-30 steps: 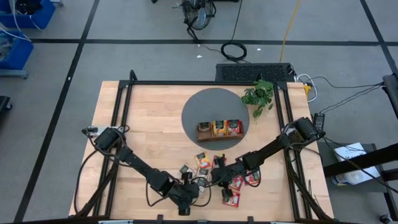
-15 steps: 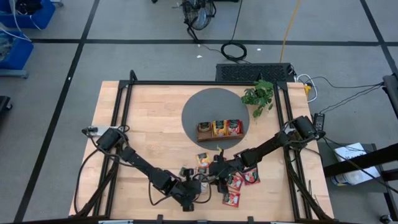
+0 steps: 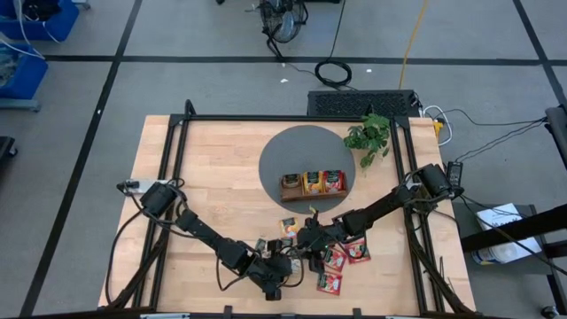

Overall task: Pick & Place Tea
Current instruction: Put the brown tea bag into the left section of the wooden organizer

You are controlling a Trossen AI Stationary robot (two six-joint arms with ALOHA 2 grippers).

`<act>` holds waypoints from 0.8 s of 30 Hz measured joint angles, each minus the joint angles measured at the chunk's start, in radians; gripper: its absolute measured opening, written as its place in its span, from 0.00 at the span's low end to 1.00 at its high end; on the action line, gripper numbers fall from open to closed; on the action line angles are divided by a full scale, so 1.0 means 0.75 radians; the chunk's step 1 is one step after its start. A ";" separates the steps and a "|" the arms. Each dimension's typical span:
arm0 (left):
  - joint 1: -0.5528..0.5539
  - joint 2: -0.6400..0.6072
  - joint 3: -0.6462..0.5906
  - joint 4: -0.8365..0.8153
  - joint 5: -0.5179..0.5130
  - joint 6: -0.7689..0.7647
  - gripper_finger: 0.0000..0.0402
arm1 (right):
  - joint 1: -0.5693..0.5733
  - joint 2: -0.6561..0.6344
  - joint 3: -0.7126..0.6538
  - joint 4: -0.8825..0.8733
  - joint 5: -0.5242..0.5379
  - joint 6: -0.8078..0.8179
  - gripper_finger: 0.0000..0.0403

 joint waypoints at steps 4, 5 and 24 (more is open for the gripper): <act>0.001 0.001 -0.001 0.001 -0.021 -0.001 0.10 | 0.000 0.000 0.000 -0.010 0.000 -0.054 0.16; 0.001 0.001 -0.002 0.005 -0.037 -0.002 0.10 | 0.000 0.000 0.000 -0.011 0.000 -0.074 0.11; -0.072 -0.069 -0.013 0.076 -0.056 0.064 0.10 | -0.001 -0.248 -0.003 -0.213 0.072 -0.364 0.00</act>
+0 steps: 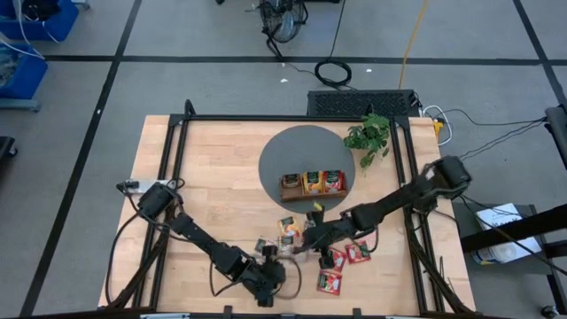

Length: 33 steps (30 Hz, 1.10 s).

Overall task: Pick & Place Tea
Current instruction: Put the brown tea bag into the left section of the wooden organizer

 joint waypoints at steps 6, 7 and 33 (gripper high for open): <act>-0.049 -0.004 0.003 0.035 -0.015 0.029 0.10 | -0.074 -0.239 0.013 -0.153 0.149 -0.259 0.00; -0.052 -0.004 0.003 0.035 -0.016 0.032 0.10 | -0.101 -0.273 0.017 -0.169 0.183 -0.299 0.00; -0.053 -0.009 0.006 -0.072 -0.026 0.036 0.10 | -0.556 -0.131 0.084 -0.241 0.210 -0.843 0.00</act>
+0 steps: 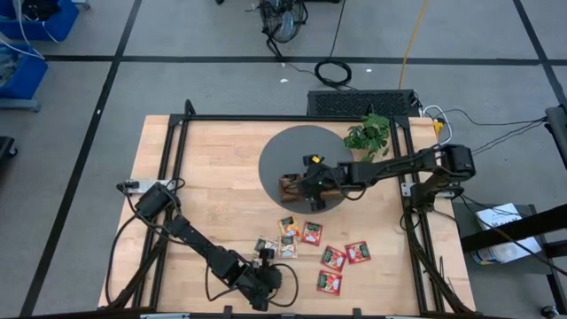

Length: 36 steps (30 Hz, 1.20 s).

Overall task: Pick & Place Tea
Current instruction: Put the brown tea bag into the left section of the wooden organizer

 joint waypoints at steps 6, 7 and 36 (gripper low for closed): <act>0.000 0.000 0.000 -0.001 0.000 0.000 0.10 | 0.020 -0.013 0.142 -0.302 0.006 0.011 0.00; 0.002 0.000 0.000 -0.001 0.000 0.000 0.10 | 0.020 -0.013 0.176 -0.356 0.004 0.010 0.00; 0.000 -0.002 -0.001 -0.025 -0.001 0.004 0.10 | 0.020 0.136 0.375 -0.633 0.055 0.046 0.00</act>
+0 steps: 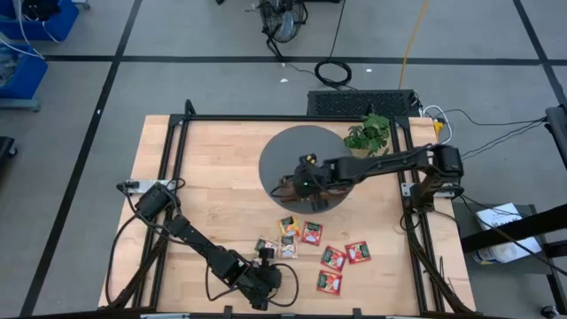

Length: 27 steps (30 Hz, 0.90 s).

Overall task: Pick & Place Tea
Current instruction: Put the brown tea bag into the left section of the wooden organizer

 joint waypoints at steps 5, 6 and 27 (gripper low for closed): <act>0.000 0.000 0.000 -0.007 -0.001 0.000 0.10 | -0.003 0.064 0.054 -0.002 0.015 -0.022 0.00; 0.000 0.000 0.000 -0.008 -0.001 0.000 0.10 | -0.003 0.082 0.066 -0.008 0.016 -0.031 0.00; -0.006 -0.002 -0.019 -0.007 -0.026 -0.015 0.10 | 0.004 0.238 0.209 -0.068 0.117 -0.105 0.06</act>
